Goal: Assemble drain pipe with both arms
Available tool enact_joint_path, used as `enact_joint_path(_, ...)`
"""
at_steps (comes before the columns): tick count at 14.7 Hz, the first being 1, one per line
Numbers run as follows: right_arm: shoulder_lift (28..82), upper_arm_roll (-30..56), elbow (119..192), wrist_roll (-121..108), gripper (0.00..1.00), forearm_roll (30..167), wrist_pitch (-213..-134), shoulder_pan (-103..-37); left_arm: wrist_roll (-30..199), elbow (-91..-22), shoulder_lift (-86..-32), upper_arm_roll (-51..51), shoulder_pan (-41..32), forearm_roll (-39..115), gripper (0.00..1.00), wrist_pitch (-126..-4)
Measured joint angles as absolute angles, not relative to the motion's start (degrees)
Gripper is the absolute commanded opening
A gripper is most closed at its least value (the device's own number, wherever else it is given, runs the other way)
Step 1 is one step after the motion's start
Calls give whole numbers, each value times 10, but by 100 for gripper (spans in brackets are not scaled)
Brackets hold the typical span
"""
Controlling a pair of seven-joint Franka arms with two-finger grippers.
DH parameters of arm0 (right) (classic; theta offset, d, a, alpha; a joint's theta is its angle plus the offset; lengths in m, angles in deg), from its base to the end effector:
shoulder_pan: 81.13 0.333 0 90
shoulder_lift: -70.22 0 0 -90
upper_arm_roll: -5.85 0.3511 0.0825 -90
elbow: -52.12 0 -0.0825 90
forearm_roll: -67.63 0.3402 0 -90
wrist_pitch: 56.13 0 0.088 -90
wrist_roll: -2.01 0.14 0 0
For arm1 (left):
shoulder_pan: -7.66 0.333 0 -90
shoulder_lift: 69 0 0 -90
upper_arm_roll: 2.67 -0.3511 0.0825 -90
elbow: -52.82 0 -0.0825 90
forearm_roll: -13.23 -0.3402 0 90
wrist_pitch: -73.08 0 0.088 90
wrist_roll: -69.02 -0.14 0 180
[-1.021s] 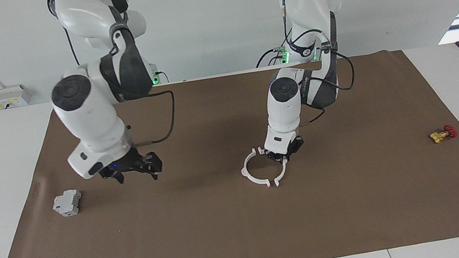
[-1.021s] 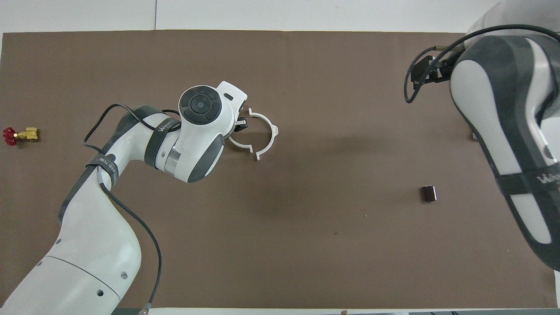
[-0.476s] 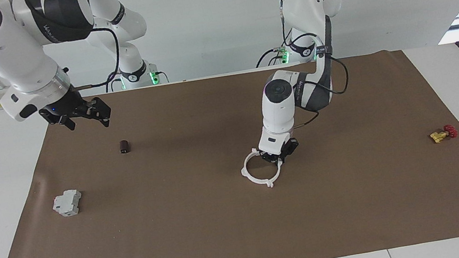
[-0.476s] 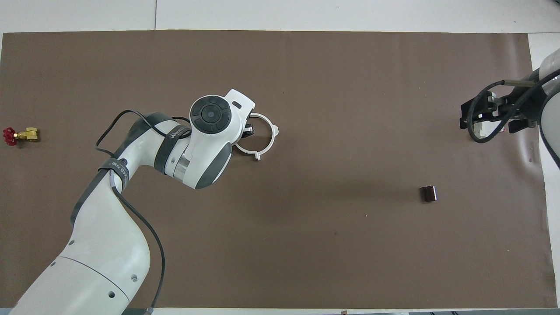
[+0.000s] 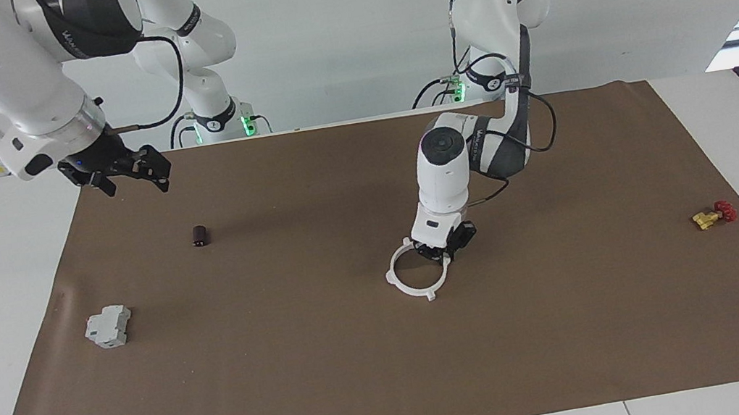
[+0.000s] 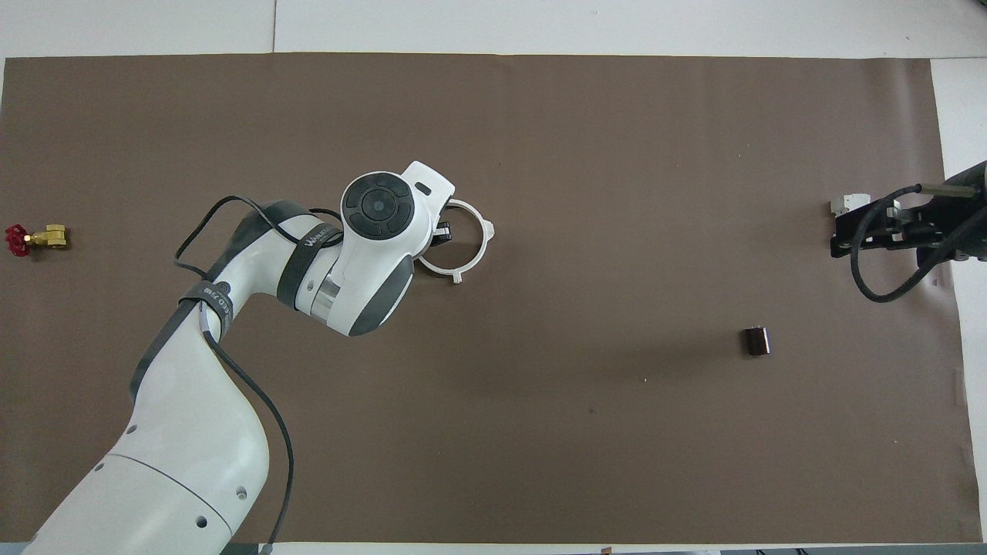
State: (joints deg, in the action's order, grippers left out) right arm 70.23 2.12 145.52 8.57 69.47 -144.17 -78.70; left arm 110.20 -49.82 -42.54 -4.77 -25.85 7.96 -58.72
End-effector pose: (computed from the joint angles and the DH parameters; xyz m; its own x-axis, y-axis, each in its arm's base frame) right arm 0.5015 -0.0068 0.5988 0.9861 -0.1355 -0.0963 -0.1381 -0.9902 -0.0212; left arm 0.5480 -0.3324 0.3247 0.9904 0.1043 0.0909 0.1080 -0.9935 -0.0368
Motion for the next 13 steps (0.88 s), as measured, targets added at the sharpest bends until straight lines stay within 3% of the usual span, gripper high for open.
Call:
enact_joint_path(6,703,-7,1456,86,100,694,-1447,-793,1102,-498,-425,-48,-258,80,0,-588)
enact_joint_path(7,703,-7,1456,86,100,694,-1447,-793,1102,-498,-425,-48,-258,80,21,-589)
enact_joint_path(9,703,-6,1455,86,100,694,-1448,-792,1102,-499,-425,-48,-258,80,90,-596)
enact_joint_path(10,703,-6,1455,86,100,694,-1448,-792,1102,-499,-425,-48,-259,80,100,-602)
enact_joint_path(13,704,-4,1454,85,100,694,-1448,-791,1101,-500,-425,-47,-259,79,100,-611)
